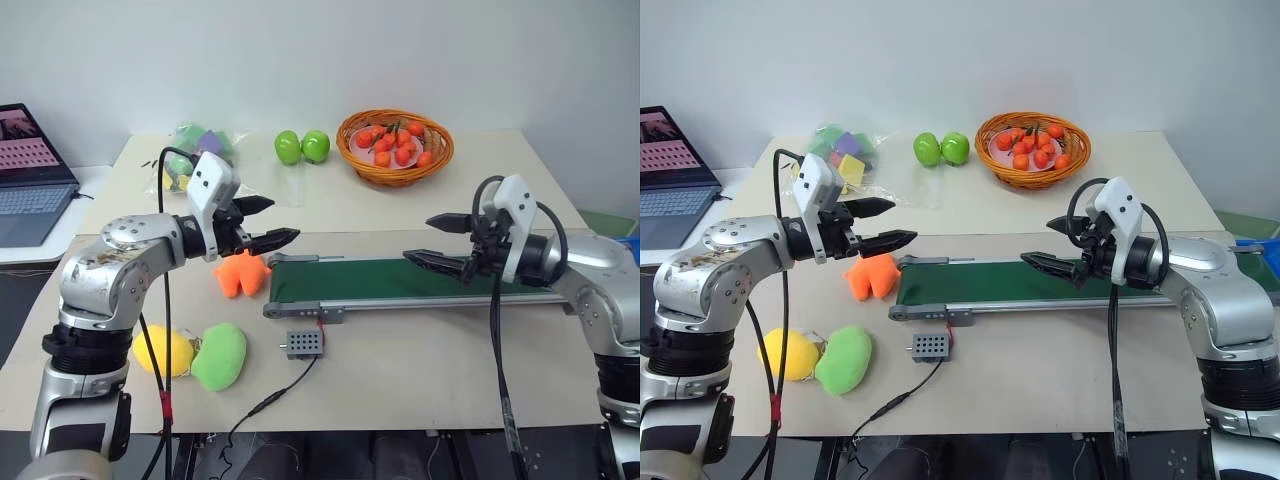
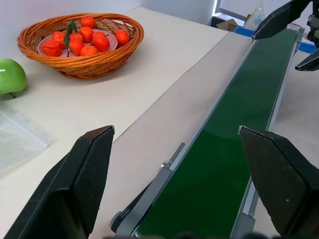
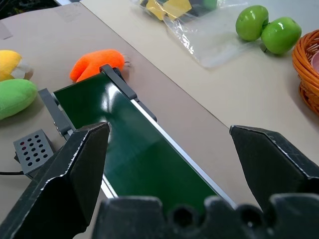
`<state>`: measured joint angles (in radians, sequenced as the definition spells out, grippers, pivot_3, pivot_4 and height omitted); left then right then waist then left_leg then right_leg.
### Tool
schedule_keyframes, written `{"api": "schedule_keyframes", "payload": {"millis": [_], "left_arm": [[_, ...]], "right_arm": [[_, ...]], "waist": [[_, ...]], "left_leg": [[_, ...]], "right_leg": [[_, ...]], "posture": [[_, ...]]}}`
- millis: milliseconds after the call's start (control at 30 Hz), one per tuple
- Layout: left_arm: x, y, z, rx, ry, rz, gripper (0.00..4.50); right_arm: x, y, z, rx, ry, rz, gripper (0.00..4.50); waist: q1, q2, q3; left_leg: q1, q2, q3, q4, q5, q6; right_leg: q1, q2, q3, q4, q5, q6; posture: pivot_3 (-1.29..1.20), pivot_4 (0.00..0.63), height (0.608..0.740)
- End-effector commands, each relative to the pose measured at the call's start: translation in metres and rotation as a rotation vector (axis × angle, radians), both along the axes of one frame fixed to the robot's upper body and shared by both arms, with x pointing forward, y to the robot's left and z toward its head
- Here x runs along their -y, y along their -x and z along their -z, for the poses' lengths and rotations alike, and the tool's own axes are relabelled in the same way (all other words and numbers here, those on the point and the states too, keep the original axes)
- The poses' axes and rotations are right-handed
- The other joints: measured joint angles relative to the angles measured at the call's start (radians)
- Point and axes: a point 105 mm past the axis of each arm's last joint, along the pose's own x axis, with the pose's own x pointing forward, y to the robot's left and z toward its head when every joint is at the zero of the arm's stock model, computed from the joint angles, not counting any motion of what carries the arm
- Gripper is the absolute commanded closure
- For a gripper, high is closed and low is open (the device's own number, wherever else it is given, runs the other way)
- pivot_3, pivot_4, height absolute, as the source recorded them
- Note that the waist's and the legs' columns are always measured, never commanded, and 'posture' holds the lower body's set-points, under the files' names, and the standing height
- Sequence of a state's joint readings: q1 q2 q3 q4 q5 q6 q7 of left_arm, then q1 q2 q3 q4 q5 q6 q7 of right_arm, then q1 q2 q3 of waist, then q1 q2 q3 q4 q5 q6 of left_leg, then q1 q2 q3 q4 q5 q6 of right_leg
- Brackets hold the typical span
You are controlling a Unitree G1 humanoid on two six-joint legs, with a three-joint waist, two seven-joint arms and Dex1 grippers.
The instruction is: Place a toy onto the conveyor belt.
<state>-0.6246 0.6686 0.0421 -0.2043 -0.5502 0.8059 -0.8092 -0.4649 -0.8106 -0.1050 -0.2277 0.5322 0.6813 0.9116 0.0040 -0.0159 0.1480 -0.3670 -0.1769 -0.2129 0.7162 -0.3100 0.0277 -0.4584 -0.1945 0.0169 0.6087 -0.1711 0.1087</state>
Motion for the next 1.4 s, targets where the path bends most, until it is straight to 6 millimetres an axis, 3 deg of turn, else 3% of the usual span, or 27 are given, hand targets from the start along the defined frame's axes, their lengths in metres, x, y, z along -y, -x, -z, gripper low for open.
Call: {"api": "schedule_keyframes", "payload": {"millis": [33, 500, 633, 767, 967, 1100, 1200, 1333, 1400], "left_arm": [[-0.004, 0.003, -0.012, 0.046, 0.010, 0.010, 0.24], [-0.017, 0.005, -0.015, 0.027, 0.028, -0.024, 0.24], [-0.029, 0.005, -0.018, -0.015, 0.066, -0.076, 0.24], [-0.066, 0.013, -0.033, -0.139, 0.243, -0.163, 0.24], [-0.122, 0.051, -0.019, -0.426, 0.412, -0.226, 0.24], [-0.157, 0.067, -0.007, -0.525, 0.416, -0.383, 0.24], [-0.180, 0.075, -0.011, -0.545, 0.505, -0.464, 0.24], [-0.216, 0.114, 0.013, -0.645, 0.630, -0.586, 0.24], [-0.224, 0.129, 0.025, -0.671, 0.666, -0.622, 0.24]], "right_arm": [[-0.005, 0.003, -0.013, 0.069, 0.031, -0.040, 0.00], [-0.015, -0.004, -0.014, 0.074, 0.031, -0.101, 0.00], [-0.018, -0.007, -0.012, 0.069, 0.032, -0.119, 0.00], [-0.024, -0.009, -0.010, 0.063, 0.051, -0.174, 0.00], [-0.027, -0.013, -0.019, 0.070, 0.049, -0.253, 0.00], [-0.029, -0.017, -0.019, 0.051, 0.050, -0.294, 0.00], [-0.031, -0.019, -0.016, 0.038, 0.053, -0.320, 0.00], [-0.047, -0.010, -0.015, 0.013, 0.042, -0.431, 0.00], [-0.050, -0.008, -0.016, 0.006, 0.045, -0.461, 0.00]], "waist": [[0.000, 0.000, 0.000], [-0.004, 0.000, 0.000], [-0.005, 0.000, 0.000], [-0.017, 0.000, 0.000], [-0.038, 0.000, 0.000], [-0.034, 0.000, 0.000], [-0.030, 0.001, 0.001], [-0.049, 0.003, 0.001], [-0.053, 0.003, 0.002]], "left_leg": [[0.000, 0.000, 0.000, 0.000, 0.000, 0.000], [0.000, 0.000, 0.000, 0.000, 0.000, 0.000], [0.000, 0.000, 0.000, 0.000, 0.000, 0.000], [0.000, 0.000, 0.000, 0.000, 0.000, 0.000], [0.004, 0.002, 0.001, -0.002, -0.001, -0.002], [0.006, 0.006, 0.001, -0.002, -0.002, -0.005], [0.011, 0.011, 0.004, -0.004, -0.005, -0.008], [0.014, 0.018, 0.007, -0.006, -0.007, -0.012], [0.014, 0.019, 0.009, -0.008, -0.007, -0.012]], "right_leg": [[0.000, 0.000, 0.000, 0.000, 0.000, 0.000], [0.000, 0.000, 0.000, 0.000, 0.000, 0.000], [0.000, 0.000, 0.000, 0.000, 0.000, 0.000], [0.000, 0.000, 0.000, 0.000, 0.000, 0.000], [-0.002, 0.003, 0.000, 0.002, 0.000, 0.000], [0.000, 0.008, 0.000, 0.001, 0.002, -0.003], [0.001, 0.013, 0.000, 0.002, 0.001, -0.006], [-0.001, 0.018, 0.000, 0.003, 0.001, -0.010], [-0.002, 0.018, 0.000, 0.003, 0.001, -0.012]], "posture": [[0.00, 0.150, 0.740], [0.00, 0.150, 0.740], [0.00, 0.150, 0.740], [0.00, 0.150, 0.740], [0.00, 0.150, 0.740], [0.00, 0.150, 0.740], [0.00, 0.150, 0.740], [0.00, 0.150, 0.740], [0.00, 0.150, 0.740]]}}
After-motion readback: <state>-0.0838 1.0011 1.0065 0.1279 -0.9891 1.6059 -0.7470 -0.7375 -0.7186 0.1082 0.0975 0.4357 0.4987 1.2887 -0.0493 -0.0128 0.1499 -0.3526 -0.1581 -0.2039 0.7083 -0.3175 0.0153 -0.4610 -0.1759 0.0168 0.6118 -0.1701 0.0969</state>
